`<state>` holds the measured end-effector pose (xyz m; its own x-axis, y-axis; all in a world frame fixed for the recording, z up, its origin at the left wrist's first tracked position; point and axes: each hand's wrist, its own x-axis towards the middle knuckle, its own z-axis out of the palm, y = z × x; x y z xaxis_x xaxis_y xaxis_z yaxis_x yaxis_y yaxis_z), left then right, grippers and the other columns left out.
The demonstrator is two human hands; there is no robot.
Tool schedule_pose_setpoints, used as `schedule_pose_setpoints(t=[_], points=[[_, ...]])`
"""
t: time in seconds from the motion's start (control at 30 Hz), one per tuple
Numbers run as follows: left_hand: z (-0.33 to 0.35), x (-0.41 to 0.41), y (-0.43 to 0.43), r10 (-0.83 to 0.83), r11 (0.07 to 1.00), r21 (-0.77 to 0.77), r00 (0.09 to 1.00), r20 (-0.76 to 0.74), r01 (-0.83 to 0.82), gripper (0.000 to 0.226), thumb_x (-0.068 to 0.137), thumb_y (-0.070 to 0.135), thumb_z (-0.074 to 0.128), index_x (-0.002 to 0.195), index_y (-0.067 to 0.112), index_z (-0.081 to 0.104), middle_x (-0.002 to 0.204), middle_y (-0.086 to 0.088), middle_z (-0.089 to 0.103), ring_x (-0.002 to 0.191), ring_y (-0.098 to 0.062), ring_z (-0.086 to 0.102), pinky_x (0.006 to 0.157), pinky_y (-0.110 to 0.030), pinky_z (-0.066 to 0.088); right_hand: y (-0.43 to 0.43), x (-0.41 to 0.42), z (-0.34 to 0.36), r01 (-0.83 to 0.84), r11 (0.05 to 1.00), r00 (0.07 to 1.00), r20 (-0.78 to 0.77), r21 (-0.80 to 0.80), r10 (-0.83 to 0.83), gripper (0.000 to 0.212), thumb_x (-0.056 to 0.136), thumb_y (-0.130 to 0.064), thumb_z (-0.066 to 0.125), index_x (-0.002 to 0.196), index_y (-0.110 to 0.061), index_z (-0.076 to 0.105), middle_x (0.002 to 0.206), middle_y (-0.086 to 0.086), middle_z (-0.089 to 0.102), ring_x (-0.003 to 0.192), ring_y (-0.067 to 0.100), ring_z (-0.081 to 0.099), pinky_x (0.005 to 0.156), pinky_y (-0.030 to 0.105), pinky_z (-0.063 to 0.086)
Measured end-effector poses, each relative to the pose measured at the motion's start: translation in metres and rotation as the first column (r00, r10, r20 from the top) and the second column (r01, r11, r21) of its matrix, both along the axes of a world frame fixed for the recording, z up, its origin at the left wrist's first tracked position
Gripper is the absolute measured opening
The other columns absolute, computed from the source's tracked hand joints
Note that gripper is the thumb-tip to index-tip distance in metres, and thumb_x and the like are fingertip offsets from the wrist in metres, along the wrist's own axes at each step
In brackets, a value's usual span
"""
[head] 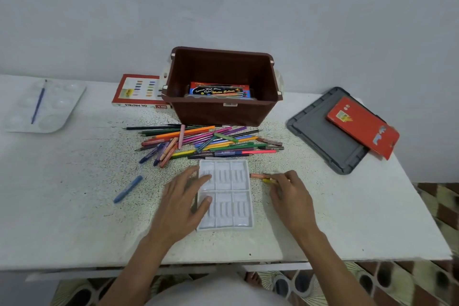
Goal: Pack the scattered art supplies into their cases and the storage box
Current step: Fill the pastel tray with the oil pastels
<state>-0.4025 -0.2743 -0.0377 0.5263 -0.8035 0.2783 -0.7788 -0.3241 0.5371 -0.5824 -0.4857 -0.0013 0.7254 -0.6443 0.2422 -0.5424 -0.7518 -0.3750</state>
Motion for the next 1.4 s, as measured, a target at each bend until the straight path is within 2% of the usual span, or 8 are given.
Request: schedule_pose_setpoints(t=[0.17,0.43,0.53,0.6,0.7,0.8,1.17,1.4], points=[[-0.003,0.002,0.000,-0.080,0.995,0.057,0.996,0.038,0.078,0.049,0.094,0.058,0.047,0.137,0.035,0.053,0.159,0.008,0.025,0.147,-0.014,0.020,0.115,-0.041,0.023,-0.005,-0.005,-0.003,-0.058,0.991,0.997,-0.059,-0.123,0.051,0.009,0.084,-0.006,0.072,0.091,-0.008,0.068,0.081,0.004,0.052,0.061,0.017,0.043,0.045,0.025,0.029],[-0.005,0.003,0.000,-0.105,0.991,0.092,0.994,0.038,0.101,0.048,0.096,0.056,0.044,0.139,0.035,0.050,0.161,0.010,0.019,0.148,-0.009,0.016,0.117,-0.045,0.022,-0.005,0.002,-0.006,-0.052,0.974,0.991,-0.128,-0.222,0.024,0.014,0.076,-0.003,0.077,0.087,-0.006,0.068,0.077,0.008,0.058,0.065,0.027,0.051,0.051,0.037,0.044],[-0.005,0.004,0.001,-0.114,0.989,0.095,0.993,0.036,0.110,0.046,0.098,0.053,0.044,0.140,0.034,0.049,0.162,0.010,0.018,0.149,-0.010,0.015,0.116,-0.048,0.025,-0.005,0.007,0.005,-0.034,0.995,0.997,-0.070,-0.095,0.028,0.009,0.084,-0.009,0.072,0.092,-0.009,0.068,0.080,0.005,0.059,0.070,0.026,0.052,0.057,0.036,0.045],[-0.004,0.004,0.001,-0.116,0.989,0.095,0.993,0.030,0.113,0.046,0.098,0.052,0.044,0.140,0.034,0.049,0.162,0.010,0.018,0.149,-0.010,0.015,0.116,-0.049,0.026,-0.002,0.014,0.018,-0.008,0.993,0.999,0.053,0.117,0.002,0.012,0.092,-0.013,0.066,0.104,-0.013,0.066,0.084,0.000,0.061,0.075,0.019,0.055,0.063,0.029,0.043],[-0.004,0.004,0.001,-0.127,0.987,0.103,0.992,0.022,0.124,0.046,0.099,0.051,0.041,0.142,0.036,0.046,0.162,0.010,0.015,0.150,-0.010,0.012,0.116,-0.045,0.020,0.003,0.025,0.033,-0.044,0.917,0.973,0.226,0.395,-0.050,0.028,0.095,-0.011,0.060,0.121,-0.022,0.058,0.081,-0.004,0.066,0.073,0.007,0.062,0.061,0.018,0.045],[-0.004,0.004,0.003,-0.131,0.985,0.110,0.991,0.009,0.129,0.045,0.100,0.051,0.041,0.143,0.039,0.045,0.163,0.010,0.012,0.150,-0.009,0.011,0.118,-0.043,0.016,0.008,0.035,0.037,-0.102,0.857,0.957,0.285,0.506,-0.054,0.029,0.096,-0.008,0.059,0.120,-0.026,0.058,0.077,-0.004,0.068,0.073,0.004,0.066,0.061,0.014,0.048],[-0.004,0.004,0.001,-0.119,0.987,0.109,0.993,0.009,0.117,0.045,0.097,0.050,0.044,0.142,0.040,0.046,0.163,0.010,0.013,0.149,-0.009,0.014,0.118,-0.040,0.016,0.014,0.053,0.023,-0.077,0.866,0.995,0.100,0.494,0.031,0.026,0.096,-0.014,0.062,0.120,-0.022,0.057,0.077,-0.009,0.063,0.072,0.006,0.061,0.068,0.032,0.055],[-0.003,0.004,0.001,-0.109,0.989,0.100,0.994,0.007,0.108,0.045,0.097,0.048,0.045,0.140,0.039,0.048,0.162,0.010,0.014,0.148,-0.008,0.016,0.118,-0.038,0.015,0.016,0.055,0.012,-0.081,0.886,0.996,0.072,0.456,0.054,0.046,0.094,-0.011,0.062,0.137,-0.026,0.053,0.075,-0.004,0.059,0.069,0.013,0.057,0.067,0.034,0.051]])
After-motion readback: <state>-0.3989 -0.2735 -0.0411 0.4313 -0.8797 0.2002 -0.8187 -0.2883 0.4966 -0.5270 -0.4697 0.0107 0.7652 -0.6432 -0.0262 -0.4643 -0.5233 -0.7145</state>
